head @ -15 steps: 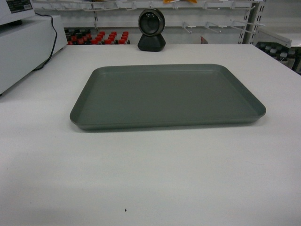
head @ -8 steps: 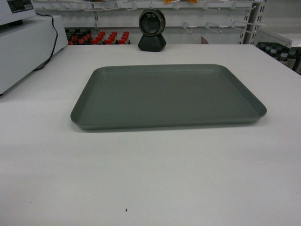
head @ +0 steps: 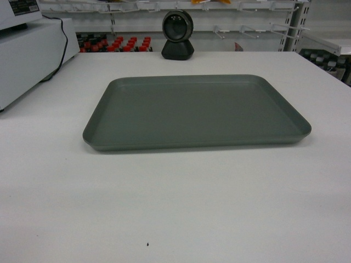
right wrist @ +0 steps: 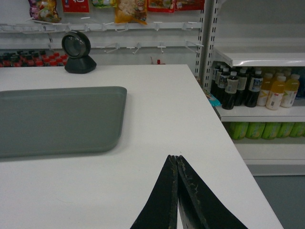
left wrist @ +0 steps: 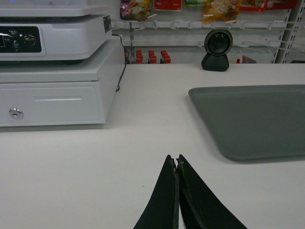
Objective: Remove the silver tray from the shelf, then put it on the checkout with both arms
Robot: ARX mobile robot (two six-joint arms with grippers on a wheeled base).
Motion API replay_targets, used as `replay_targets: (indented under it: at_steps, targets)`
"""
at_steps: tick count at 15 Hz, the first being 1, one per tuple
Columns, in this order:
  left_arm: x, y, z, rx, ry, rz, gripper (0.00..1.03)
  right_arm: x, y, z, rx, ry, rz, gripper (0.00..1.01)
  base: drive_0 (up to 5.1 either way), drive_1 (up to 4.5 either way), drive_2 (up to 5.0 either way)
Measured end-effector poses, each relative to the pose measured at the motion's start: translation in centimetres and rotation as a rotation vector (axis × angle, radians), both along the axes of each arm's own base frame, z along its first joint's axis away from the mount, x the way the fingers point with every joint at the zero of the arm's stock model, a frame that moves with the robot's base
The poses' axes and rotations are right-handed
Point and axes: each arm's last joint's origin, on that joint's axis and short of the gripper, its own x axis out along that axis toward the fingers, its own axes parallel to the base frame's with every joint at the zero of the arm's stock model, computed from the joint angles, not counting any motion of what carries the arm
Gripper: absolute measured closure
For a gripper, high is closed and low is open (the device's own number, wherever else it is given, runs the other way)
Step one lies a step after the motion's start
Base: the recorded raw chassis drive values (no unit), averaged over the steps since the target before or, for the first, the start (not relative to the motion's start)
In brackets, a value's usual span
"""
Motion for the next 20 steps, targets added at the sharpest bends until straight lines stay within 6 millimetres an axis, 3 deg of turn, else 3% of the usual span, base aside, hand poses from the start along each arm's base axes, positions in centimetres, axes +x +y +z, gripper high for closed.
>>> replay_targets:
  at_steps: [10, 12, 19, 20]
  targets:
    - [-1.5, 0.0, 0.0, 0.000, -0.002, 0.000, 1.02, -1.5, 0.0, 0.0, 0.000, -0.005, 0.000, 1.00, 0.0, 0.00, 0.0]
    - [-2.4, 0.0, -0.7, 0.000, 0.050, 0.000, 1.02, -2.5, 0.0, -0.2, 0.000, -0.004, 0.002, 1.00, 0.0, 0.00, 0.0]
    - [-2.6, 0.0, -0.4, 0.001, 0.013, 0.000, 1.02, -2.5, 0.0, -0.3, 0.000, 0.003, 0.002, 1.00, 0.0, 0.00, 0.0]
    - [-2.6, 0.0, -0.4, 0.000, 0.013, 0.000, 0.95, -2.5, 0.0, -0.3, 0.000, 0.003, 0.002, 0.91, 0.0, 0.00, 0.0]
